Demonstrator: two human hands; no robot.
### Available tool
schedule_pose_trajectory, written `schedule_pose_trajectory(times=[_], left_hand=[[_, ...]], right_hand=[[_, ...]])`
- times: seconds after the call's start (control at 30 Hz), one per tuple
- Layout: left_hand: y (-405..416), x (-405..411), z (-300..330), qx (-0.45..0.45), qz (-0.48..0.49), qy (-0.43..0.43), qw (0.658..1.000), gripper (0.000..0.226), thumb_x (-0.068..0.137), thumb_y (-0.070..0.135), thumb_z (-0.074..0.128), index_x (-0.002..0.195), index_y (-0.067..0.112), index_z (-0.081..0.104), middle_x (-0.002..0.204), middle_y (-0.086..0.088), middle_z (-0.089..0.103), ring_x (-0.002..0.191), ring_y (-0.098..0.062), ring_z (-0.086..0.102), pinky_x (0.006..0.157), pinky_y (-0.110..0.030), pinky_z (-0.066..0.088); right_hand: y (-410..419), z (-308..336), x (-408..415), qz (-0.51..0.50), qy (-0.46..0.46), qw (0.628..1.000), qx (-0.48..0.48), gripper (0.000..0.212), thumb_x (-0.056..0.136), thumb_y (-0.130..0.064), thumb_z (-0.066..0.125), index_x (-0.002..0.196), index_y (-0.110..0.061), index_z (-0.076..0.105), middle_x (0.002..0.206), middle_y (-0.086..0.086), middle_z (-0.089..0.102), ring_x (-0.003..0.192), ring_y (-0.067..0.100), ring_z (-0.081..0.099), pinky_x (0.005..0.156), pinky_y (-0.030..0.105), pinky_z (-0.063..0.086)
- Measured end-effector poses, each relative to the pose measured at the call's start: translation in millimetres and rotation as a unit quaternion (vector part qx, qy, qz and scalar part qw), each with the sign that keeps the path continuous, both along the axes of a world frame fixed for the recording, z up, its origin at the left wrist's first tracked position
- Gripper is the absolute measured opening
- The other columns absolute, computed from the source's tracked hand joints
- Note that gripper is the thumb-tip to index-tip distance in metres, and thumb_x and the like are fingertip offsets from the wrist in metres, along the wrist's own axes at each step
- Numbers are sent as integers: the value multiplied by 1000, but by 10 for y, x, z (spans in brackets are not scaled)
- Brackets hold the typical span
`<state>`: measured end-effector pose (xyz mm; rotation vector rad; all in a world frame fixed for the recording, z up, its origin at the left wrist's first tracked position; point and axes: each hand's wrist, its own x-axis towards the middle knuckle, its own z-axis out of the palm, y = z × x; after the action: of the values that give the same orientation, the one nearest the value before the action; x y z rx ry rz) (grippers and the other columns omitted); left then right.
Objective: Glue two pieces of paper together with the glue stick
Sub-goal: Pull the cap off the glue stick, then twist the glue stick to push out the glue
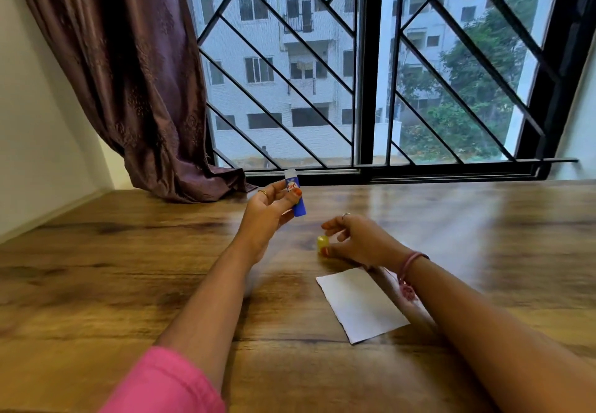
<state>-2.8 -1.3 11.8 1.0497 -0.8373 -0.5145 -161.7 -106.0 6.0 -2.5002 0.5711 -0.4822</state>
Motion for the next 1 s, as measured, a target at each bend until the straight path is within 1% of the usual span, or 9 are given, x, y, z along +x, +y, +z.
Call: schedule_pose_trajectory(times=[0.07, 0.17, 0.27, 0.33, 0.4, 0.67, 0.8, 0.9, 1.0], left_hand=[[14, -44, 24, -6, -21, -1, 1000, 14, 89, 11, 63, 102, 16, 64, 85, 8, 73, 84, -7, 68, 70, -22, 54], [42, -119, 74, -29, -57, 17, 998, 12, 85, 12, 66, 97, 14, 64, 85, 2, 73, 86, -13, 69, 73, -25, 55], [73, -183, 132, -41, -82, 35, 995, 25, 74, 21, 73, 96, 14, 64, 88, -3, 73, 88, -17, 70, 74, -25, 55], [98, -213, 154, -45, -91, 40, 994, 31, 70, 25, 74, 97, 13, 63, 89, -4, 74, 87, -17, 70, 72, -25, 55], [114, -252, 167, -48, -107, 47, 992, 33, 70, 26, 73, 98, 12, 63, 90, -4, 74, 87, -17, 70, 71, -24, 55], [45, -382, 117, -59, -175, 37, 982, 25, 71, 15, 71, 94, 11, 64, 90, -6, 74, 90, -20, 70, 75, -25, 55], [28, -414, 85, -55, -181, 38, 981, 28, 72, 13, 69, 98, 9, 61, 91, -4, 74, 91, -17, 70, 75, -24, 55], [22, -419, 76, -55, -185, 46, 980, 29, 72, 12, 68, 100, 8, 62, 91, -5, 74, 90, -17, 70, 75, -23, 55], [12, -431, 54, -46, -187, 42, 980, 29, 72, 12, 68, 101, 7, 63, 92, -6, 74, 91, -17, 70, 75, -22, 55]], right_hand=[[-13, 70, -30, 4, -35, 999, 25, 52, 81, -26, 72, 129, -14, 53, 121, 2, 63, 96, 10, 57, 72, 10, 43], [36, 203, -78, 28, -128, 975, 182, 54, 76, -18, 76, 123, -8, 54, 115, 12, 66, 101, 20, 65, 87, 23, 52], [164, 317, -125, 50, -201, 938, 278, 51, 73, -16, 78, 118, -9, 55, 103, 9, 72, 92, 14, 70, 75, 18, 56], [254, 368, -146, 51, -244, 924, 291, 46, 72, -13, 79, 113, -9, 57, 95, 6, 74, 81, 9, 70, 65, 14, 53], [329, 385, -184, 46, -273, 916, 292, 42, 72, -12, 79, 109, -10, 58, 90, 4, 74, 78, 9, 71, 65, 15, 54], [417, 202, -478, 52, -328, 881, 336, 29, 70, -24, 74, 98, -18, 69, 91, 1, 76, 87, 13, 71, 70, 16, 55], [430, 136, -454, 48, -343, 864, 366, 16, 83, -14, 65, 99, -19, 68, 87, 0, 76, 84, 9, 70, 69, 15, 54], [466, 102, -422, 46, -346, 874, 338, 15, 89, -12, 58, 100, -21, 65, 82, -1, 74, 79, 6, 69, 68, 14, 53], [486, 42, -396, 24, -335, 892, 303, 20, 93, -17, 54, 112, -13, 60, 86, 2, 69, 79, 7, 67, 73, 19, 54]])
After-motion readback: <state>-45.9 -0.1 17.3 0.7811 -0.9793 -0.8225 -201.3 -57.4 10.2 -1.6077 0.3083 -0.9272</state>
